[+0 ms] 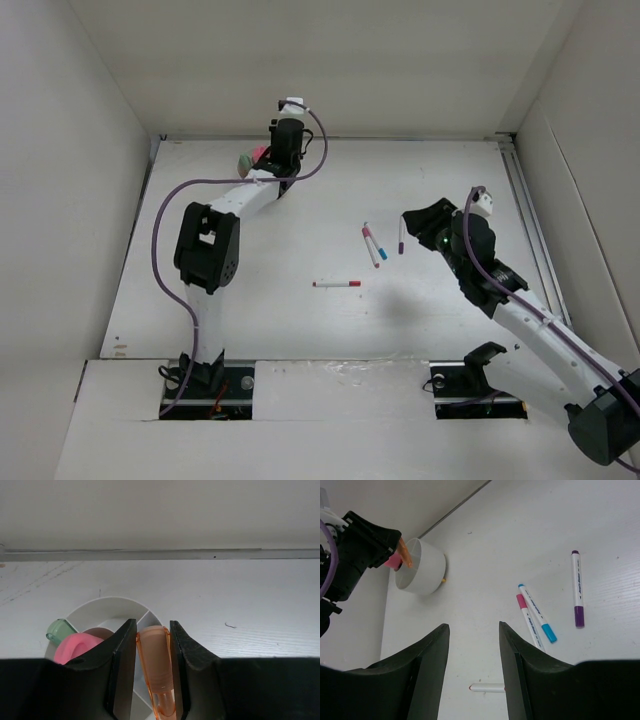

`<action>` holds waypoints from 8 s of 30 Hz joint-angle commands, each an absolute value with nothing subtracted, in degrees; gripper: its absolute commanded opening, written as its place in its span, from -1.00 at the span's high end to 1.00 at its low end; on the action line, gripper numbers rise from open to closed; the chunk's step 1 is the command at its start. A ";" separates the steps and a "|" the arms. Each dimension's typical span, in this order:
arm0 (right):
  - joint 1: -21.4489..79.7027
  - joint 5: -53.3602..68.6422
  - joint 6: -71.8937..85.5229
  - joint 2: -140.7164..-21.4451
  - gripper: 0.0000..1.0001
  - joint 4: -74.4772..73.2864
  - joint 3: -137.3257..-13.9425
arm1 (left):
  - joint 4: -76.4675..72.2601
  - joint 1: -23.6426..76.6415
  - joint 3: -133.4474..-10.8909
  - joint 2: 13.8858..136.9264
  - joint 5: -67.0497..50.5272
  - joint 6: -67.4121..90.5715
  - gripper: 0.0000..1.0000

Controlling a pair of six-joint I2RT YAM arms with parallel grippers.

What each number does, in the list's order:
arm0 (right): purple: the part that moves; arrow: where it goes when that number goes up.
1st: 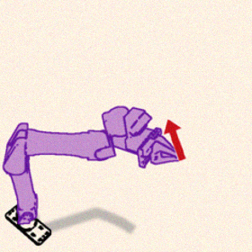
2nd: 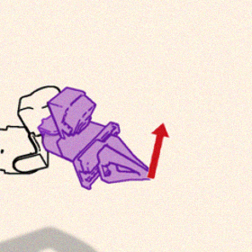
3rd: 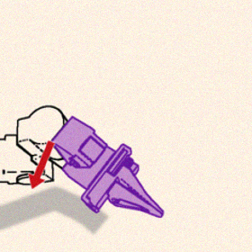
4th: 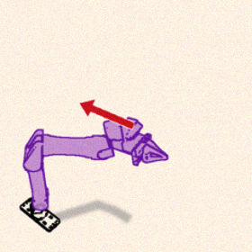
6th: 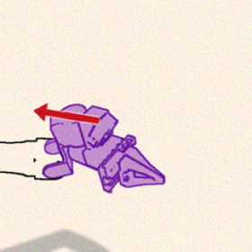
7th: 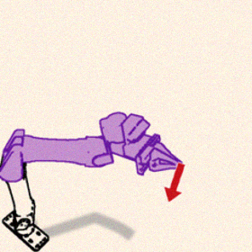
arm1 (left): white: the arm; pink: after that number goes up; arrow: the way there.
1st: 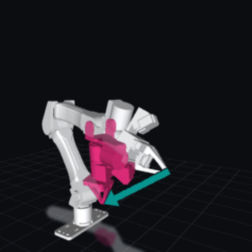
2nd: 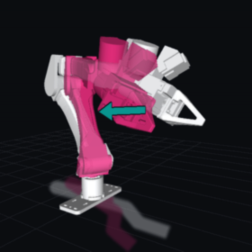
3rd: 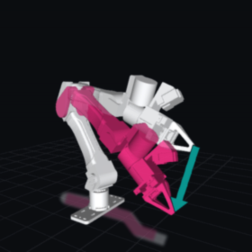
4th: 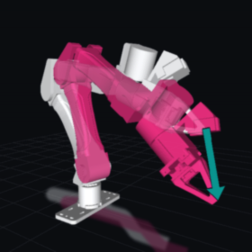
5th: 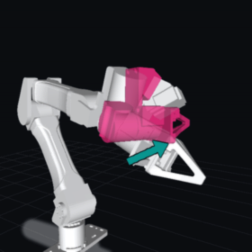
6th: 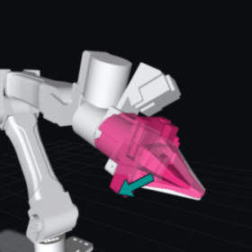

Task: Sort the stationery into containers
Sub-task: Place the stationery into the container, then grab a piece of stationery with the right arm, then place the stationery into the container

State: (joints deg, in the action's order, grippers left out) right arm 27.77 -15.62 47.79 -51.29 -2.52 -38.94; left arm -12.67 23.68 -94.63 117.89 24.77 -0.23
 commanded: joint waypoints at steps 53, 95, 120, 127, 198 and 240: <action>27.42 -16.70 47.46 -55.11 0.00 0.53 -40.87 | -23.91 22.85 -101.16 126.13 34.19 -10.46 0.29; 54.39 -5.59 24.35 -87.96 -0.62 -13.61 -62.13 | -4.23 27.16 -21.45 14.34 14.40 46.49 -0.12; 58.54 -17.57 14.59 -115.31 -0.51 -35.15 -83.85 | -2.98 27.16 -24.96 8.35 10.81 43.42 -0.37; 56.96 -16.44 13.54 -115.83 0.06 -35.16 -83.32 | -3.78 27.16 -24.43 8.35 10.28 43.42 -0.39; 48.35 -45.26 23.12 -140.62 1.00 29.88 -127.34 | -8.08 27.16 -15.21 3.77 16.08 42.36 -0.32; 38.43 -40.09 38.54 -97.58 0.32 -0.78 -79.04 | -12.04 27.16 -12.92 7.90 8.80 44.47 -0.32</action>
State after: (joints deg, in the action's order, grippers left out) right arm 45.65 -40.34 29.15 -100.31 17.98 -83.64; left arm -7.90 27.24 -13.45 6.22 11.77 43.90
